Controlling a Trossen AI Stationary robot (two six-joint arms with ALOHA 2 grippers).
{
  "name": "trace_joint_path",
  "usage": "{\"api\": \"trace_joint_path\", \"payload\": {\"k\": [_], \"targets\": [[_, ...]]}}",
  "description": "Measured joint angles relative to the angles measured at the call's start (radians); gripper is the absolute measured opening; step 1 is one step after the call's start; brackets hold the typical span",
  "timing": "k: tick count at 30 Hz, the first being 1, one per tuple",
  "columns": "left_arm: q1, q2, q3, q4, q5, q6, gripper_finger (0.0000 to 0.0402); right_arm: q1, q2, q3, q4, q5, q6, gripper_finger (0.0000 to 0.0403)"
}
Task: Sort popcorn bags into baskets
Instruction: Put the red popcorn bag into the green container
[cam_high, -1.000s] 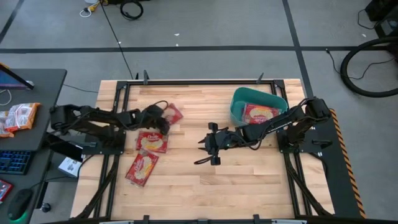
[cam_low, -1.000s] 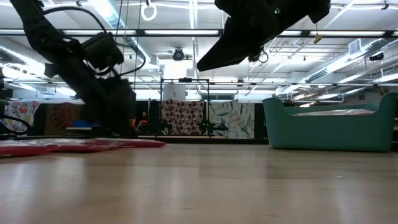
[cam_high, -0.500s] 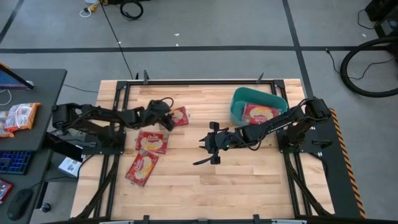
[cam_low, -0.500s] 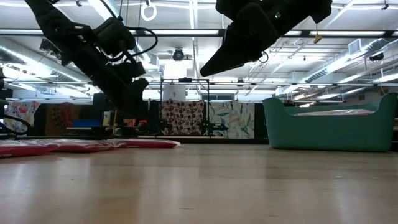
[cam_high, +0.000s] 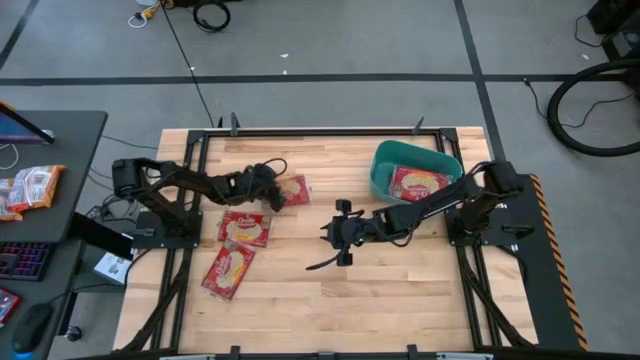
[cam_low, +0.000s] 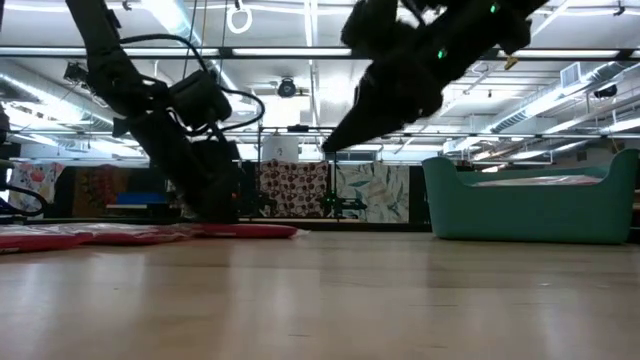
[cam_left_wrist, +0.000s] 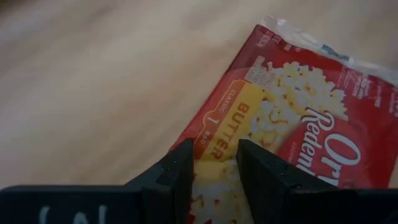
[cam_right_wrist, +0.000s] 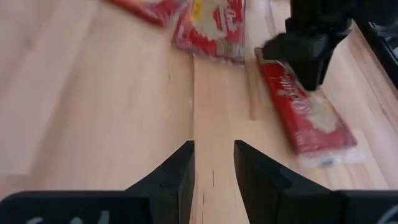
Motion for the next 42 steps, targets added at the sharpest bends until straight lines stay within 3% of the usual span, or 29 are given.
{"api": "trace_joint_path", "payload": {"k": [3,9,17,23,42], "targets": [[-0.035,0.007,-0.001,0.033,0.068,0.001,0.0130,0.000,0.051,0.000,0.024,0.027,-0.022,0.0117],[-0.121,0.009,-0.003,0.072,0.103,-0.023,0.0130,-0.001,0.134,0.000,0.071,0.061,-0.121,0.0126],[-0.190,0.009,-0.003,0.084,0.100,-0.079,0.0130,0.002,0.242,0.006,0.230,0.089,-0.259,0.0182],[-0.217,0.010,-0.005,0.109,0.102,-0.112,0.0130,0.001,0.305,0.065,0.247,0.138,-0.334,0.0211],[-0.239,0.010,-0.005,0.159,0.161,-0.107,0.0130,-0.047,0.361,0.125,0.224,0.176,-0.423,0.0197]]}}
